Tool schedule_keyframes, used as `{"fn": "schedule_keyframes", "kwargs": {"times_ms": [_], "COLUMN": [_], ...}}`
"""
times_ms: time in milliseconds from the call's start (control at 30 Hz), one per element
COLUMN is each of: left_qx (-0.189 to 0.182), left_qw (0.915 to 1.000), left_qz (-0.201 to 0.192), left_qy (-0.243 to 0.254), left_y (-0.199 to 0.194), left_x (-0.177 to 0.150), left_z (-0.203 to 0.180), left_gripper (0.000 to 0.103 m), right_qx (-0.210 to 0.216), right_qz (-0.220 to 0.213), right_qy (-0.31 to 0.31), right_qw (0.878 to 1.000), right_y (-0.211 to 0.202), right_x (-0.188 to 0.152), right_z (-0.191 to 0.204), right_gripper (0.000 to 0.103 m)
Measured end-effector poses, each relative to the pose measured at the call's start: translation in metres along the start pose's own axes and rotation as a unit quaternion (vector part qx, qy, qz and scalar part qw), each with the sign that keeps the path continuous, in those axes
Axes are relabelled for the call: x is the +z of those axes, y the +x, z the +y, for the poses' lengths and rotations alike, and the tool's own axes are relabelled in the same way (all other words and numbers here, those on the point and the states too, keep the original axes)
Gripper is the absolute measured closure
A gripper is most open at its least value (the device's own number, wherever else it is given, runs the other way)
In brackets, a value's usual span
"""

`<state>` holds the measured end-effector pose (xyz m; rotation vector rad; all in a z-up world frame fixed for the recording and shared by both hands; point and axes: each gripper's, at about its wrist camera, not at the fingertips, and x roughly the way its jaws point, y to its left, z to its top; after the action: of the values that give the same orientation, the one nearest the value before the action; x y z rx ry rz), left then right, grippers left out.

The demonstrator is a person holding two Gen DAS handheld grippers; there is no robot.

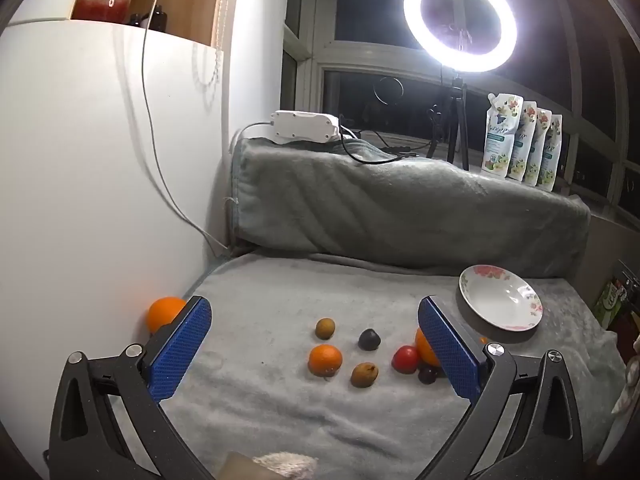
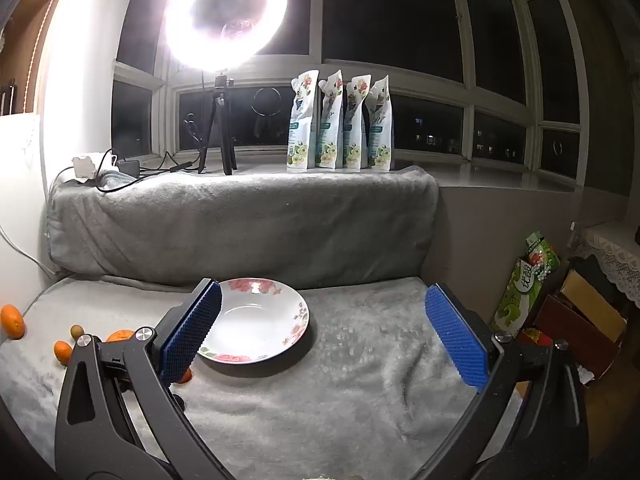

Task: Organize fruits

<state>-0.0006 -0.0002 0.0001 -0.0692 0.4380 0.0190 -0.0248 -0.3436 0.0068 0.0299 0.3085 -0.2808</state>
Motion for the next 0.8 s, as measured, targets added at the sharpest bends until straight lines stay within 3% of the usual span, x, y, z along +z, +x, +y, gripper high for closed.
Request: {"fn": "schedule_keyframes", "kwargs": {"times_ms": [800], "left_qx": [0.009], "left_qw": [0.9999], "left_qz": [-0.01], "left_qy": [0.004], "left_y": [-0.0008], "left_x": [0.0009], "left_z": [-0.0001], "left_gripper": [0.0], "right_qx": [0.0], "right_qz": [-0.002], "right_qy": [-0.006], "right_qw": [1.0], "right_y": [-0.0017], "right_x": [0.0002], "right_z": [0.0009], "right_gripper": [0.0]}}
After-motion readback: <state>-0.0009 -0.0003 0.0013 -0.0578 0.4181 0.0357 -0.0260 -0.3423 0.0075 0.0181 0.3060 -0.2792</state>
